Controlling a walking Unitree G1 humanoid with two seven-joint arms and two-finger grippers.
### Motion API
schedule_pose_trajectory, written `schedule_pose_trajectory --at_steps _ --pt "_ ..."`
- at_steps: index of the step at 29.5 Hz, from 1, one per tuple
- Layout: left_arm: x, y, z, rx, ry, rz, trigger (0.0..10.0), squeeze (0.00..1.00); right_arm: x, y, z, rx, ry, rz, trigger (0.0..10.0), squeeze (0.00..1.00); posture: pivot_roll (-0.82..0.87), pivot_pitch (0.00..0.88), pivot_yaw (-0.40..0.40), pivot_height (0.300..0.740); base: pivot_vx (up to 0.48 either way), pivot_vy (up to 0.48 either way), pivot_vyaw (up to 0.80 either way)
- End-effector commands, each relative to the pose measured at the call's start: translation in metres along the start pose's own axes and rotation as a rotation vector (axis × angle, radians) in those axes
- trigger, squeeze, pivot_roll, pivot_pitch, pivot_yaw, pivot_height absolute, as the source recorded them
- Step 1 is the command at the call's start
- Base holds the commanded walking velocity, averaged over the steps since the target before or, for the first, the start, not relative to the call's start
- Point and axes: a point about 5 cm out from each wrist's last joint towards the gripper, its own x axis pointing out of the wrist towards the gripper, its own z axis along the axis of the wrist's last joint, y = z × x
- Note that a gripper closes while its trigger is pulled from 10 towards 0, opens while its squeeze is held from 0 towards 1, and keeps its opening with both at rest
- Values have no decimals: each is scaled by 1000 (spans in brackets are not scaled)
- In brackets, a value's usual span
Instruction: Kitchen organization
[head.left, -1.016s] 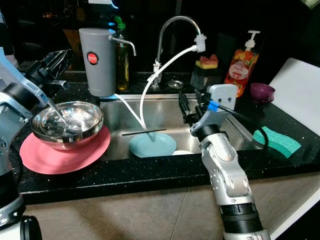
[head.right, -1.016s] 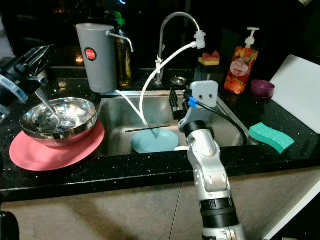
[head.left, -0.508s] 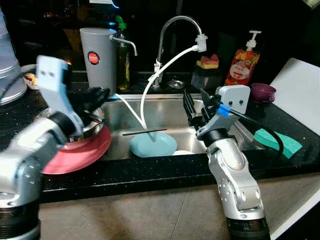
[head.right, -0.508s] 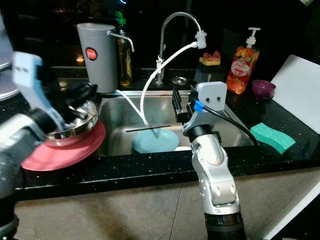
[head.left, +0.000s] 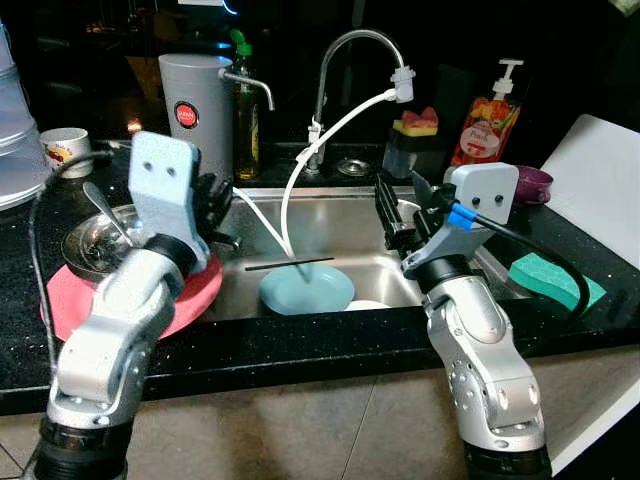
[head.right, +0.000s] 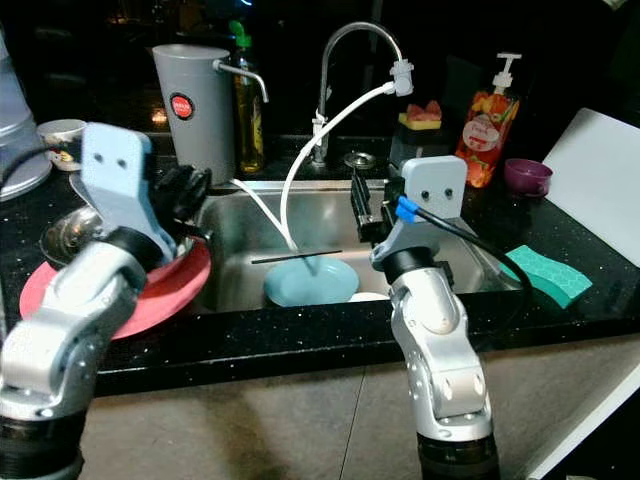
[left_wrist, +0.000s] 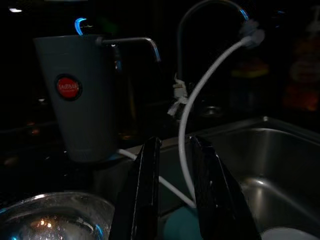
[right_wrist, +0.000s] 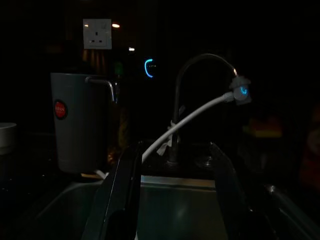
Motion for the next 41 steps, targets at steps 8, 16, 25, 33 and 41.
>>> schedule_pose_trajectory --at_steps 8,16,25,33,41 --pt "-6 -24 -26 40 33 44 10000 0 -5 -15 11 -32 -3 -50 10000 0 51 97 -74 740 0 0 0" --pt "-5 -28 -27 55 19 41 10000 0 -8 -17 14 -50 1 -57 10000 0 48 95 -75 740 0 0 0" --pt "-6 -28 -30 75 24 44 10000 0 -5 -14 14 -38 3 -48 10000 0 56 97 -75 740 0 0 0" --pt "-5 -27 -34 79 27 51 10000 0 -6 -13 11 -45 20 -38 10000 0 47 94 -75 740 0 0 0" --pt "-3 -25 -34 84 26 51 10000 0 -7 -13 11 -47 24 -38 10000 0 44 92 -71 740 0 0 0"
